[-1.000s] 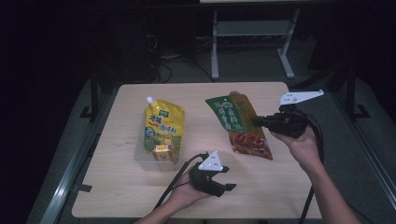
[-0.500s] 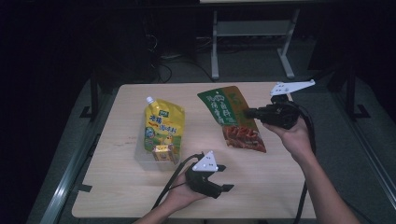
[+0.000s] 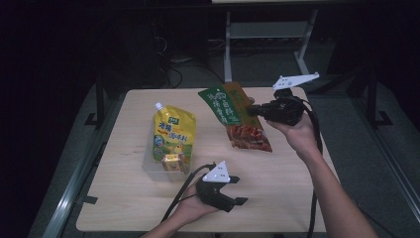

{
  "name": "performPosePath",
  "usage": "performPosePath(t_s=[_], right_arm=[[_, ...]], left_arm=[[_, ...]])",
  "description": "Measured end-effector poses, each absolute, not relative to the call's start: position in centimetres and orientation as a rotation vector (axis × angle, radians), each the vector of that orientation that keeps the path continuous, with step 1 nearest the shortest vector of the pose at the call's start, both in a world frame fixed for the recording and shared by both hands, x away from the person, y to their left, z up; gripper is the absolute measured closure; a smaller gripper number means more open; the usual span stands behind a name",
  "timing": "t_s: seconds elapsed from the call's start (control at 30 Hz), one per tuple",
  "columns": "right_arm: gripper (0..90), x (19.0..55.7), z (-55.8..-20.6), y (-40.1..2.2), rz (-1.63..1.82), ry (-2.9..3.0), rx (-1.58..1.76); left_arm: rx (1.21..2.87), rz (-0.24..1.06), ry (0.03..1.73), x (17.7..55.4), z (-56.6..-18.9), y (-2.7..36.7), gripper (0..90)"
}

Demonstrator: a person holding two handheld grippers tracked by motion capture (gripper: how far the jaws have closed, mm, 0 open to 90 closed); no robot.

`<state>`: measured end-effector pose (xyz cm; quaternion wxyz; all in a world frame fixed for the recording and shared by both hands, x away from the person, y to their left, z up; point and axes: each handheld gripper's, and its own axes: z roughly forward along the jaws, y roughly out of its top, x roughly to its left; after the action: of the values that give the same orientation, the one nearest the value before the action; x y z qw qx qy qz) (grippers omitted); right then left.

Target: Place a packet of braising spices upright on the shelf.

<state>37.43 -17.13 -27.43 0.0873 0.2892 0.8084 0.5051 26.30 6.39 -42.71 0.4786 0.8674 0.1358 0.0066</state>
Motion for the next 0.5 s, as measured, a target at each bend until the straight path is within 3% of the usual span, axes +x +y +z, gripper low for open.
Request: performPosePath(t_s=[0.5], right_arm=[[90.0, 40.2, -26.2, -13.4, 1.528, 2.44, 0.807]], left_arm=[[2.112, -0.012, 0.336, 26.2, -42.8, 6.3, 26.7]])
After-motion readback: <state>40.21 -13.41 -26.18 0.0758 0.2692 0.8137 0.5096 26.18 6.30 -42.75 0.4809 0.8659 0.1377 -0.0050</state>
